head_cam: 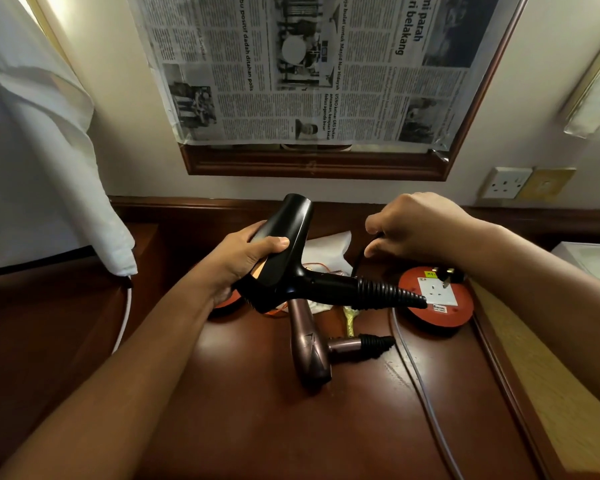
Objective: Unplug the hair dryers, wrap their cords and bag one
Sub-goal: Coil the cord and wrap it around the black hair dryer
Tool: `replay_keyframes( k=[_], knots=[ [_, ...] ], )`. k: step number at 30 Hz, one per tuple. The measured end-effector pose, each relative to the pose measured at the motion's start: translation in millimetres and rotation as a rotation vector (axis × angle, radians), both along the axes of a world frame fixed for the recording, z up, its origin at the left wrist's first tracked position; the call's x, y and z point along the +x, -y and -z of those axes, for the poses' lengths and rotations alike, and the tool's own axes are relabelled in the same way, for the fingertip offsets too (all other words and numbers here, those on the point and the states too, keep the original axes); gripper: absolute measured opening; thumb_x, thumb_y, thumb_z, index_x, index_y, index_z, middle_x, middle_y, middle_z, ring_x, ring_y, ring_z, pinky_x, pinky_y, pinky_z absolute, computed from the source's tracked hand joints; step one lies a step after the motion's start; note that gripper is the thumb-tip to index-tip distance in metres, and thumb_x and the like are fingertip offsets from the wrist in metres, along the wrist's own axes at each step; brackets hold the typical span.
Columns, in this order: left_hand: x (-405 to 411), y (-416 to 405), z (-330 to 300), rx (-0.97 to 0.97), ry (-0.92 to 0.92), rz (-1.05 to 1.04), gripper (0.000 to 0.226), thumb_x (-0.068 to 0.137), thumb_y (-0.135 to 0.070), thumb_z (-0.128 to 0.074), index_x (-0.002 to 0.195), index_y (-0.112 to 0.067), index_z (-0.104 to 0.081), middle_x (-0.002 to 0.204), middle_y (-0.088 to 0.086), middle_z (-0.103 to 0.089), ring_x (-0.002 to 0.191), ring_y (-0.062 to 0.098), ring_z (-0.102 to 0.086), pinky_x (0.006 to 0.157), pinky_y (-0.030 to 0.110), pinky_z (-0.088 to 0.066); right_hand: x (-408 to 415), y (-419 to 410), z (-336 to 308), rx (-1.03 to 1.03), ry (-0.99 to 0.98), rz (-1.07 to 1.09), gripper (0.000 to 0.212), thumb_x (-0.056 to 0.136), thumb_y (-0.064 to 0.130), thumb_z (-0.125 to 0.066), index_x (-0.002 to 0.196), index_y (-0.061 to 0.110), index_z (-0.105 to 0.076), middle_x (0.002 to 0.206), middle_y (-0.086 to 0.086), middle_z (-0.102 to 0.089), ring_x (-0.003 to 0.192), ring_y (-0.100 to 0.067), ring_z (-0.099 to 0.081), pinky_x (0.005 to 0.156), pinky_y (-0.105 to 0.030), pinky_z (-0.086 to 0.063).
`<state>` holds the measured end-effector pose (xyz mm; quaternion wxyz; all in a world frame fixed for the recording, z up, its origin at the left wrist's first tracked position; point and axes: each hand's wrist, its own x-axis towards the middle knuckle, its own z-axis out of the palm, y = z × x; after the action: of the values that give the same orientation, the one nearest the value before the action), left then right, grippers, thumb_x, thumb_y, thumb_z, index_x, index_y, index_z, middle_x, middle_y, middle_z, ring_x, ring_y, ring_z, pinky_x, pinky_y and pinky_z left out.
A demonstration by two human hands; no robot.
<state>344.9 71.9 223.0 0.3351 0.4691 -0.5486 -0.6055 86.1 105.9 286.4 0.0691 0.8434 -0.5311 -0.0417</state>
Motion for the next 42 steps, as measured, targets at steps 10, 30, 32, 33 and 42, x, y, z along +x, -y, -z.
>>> replay_keyframes(
  k=[10, 30, 32, 33, 42],
  knots=[
    [-17.3, 1.8, -1.1, -0.177, 0.090, -0.140, 0.034, 0.086, -0.023, -0.068, 0.110, -0.034, -0.047, 0.091, -0.011, -0.059, 0.082, 0.009, -0.064, 0.063, 0.021, -0.052, 15.0, -10.1, 2.3, 0.076, 0.031, 0.030, 0.027, 0.094, 0.038, -0.053, 0.083, 0.015, -0.061, 0.066, 0.010, -0.043, 0.071, -0.019, -0.055, 0.061, -0.029, -0.042],
    [-18.7, -2.8, 25.5, -0.157, -0.067, -0.365, 0.036, 0.079, -0.022, -0.075, 0.112, -0.027, -0.061, 0.104, 0.002, -0.069, 0.095, 0.022, -0.069, 0.081, 0.040, -0.058, 32.8, -74.5, 91.7, -0.023, 0.859, 0.327, 0.030, 0.095, 0.008, -0.045, 0.119, 0.002, -0.061, 0.105, -0.010, -0.068, 0.097, -0.024, -0.062, 0.085, -0.034, -0.051],
    [-18.9, -2.2, 24.2, -0.120, -0.107, -0.396, 0.031, 0.079, -0.021, -0.075, 0.105, -0.030, -0.060, 0.102, 0.004, -0.069, 0.094, 0.024, -0.069, 0.082, 0.041, -0.057, 35.4, -79.7, 97.2, 0.002, 0.983, 0.379, 0.036, 0.095, 0.005, -0.045, 0.129, 0.007, -0.057, 0.107, -0.002, -0.066, 0.098, -0.014, -0.061, 0.083, -0.018, -0.047],
    [-18.6, -1.8, 24.4, -0.102, -0.118, -0.407, 0.032, 0.078, -0.022, -0.075, 0.105, -0.030, -0.060, 0.101, 0.004, -0.069, 0.093, 0.025, -0.069, 0.081, 0.041, -0.058, 37.0, -81.8, 100.1, 0.014, 1.044, 0.397, 0.037, 0.095, 0.005, -0.045, 0.130, 0.010, -0.056, 0.103, 0.002, -0.066, 0.091, -0.011, -0.061, 0.078, -0.016, -0.048],
    [-16.0, -2.3, 23.7, 0.045, -0.190, -0.411, 0.040, 0.077, -0.025, -0.076, 0.115, -0.022, -0.062, 0.099, 0.010, -0.071, 0.087, 0.030, -0.071, 0.067, 0.038, -0.057, 49.0, -87.4, 123.8, 0.191, 1.480, 0.515, 0.030, 0.095, 0.001, -0.047, 0.116, 0.018, -0.061, 0.084, -0.005, -0.066, 0.065, -0.010, -0.059, 0.063, -0.023, -0.052]
  ],
)
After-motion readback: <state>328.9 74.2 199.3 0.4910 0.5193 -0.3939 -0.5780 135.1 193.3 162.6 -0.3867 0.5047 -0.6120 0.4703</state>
